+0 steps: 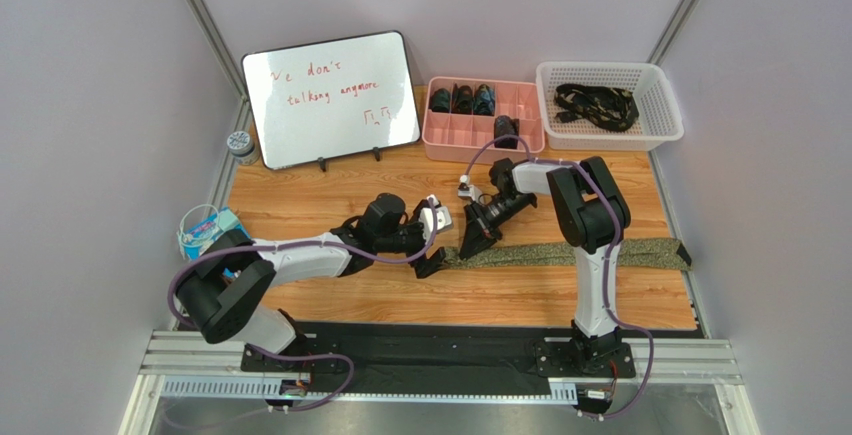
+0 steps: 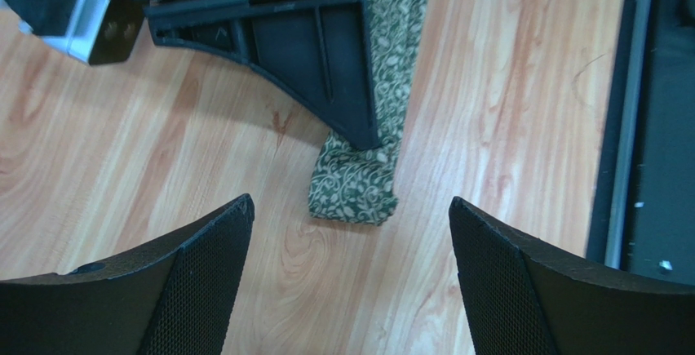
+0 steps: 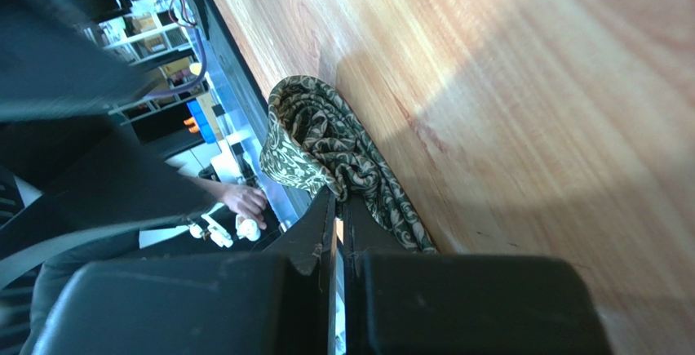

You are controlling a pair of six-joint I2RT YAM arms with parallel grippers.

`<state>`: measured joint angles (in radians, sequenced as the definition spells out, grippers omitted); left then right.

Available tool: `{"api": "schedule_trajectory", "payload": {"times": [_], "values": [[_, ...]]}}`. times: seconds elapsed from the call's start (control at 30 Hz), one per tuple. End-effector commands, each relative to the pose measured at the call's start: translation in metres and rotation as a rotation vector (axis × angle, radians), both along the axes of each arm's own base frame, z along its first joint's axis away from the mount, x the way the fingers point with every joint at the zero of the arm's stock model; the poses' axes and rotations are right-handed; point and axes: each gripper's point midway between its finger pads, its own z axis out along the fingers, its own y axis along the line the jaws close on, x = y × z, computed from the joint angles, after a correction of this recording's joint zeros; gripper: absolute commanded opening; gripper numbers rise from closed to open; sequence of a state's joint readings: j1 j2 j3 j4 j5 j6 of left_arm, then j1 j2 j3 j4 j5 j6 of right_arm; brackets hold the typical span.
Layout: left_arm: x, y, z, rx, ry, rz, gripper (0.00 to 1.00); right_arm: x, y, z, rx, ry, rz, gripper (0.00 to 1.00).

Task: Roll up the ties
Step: Roll the tie at the center of the board.

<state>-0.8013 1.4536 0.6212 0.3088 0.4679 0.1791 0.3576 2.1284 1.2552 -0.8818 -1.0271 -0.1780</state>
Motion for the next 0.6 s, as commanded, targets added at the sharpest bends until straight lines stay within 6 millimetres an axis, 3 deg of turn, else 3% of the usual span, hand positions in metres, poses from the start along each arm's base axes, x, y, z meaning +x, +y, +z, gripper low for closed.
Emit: {"api": "schedule_trajectory", "payload": {"times": [0.0, 0.2, 0.33, 0.57], "values": [[0.011, -0.02, 0.001, -0.056, -0.115, -0.03, 0.93, -0.002, -0.011, -0.017, -0.02, -0.04, 0.051, 0.0], [0.014, -0.031, -0.026, -0.016, -0.128, -0.053, 0.87, -0.003, -0.011, -0.016, -0.02, -0.039, 0.053, 0.0], [0.004, -0.037, -0.039, 0.017, -0.148, -0.11, 0.81, -0.001, -0.01, -0.017, -0.019, -0.039, 0.052, 0.0], [0.008, -0.03, -0.064, 0.144, -0.147, -0.092, 0.57, 0.002, -0.009, -0.014, -0.014, -0.034, 0.042, 0.0]]}}
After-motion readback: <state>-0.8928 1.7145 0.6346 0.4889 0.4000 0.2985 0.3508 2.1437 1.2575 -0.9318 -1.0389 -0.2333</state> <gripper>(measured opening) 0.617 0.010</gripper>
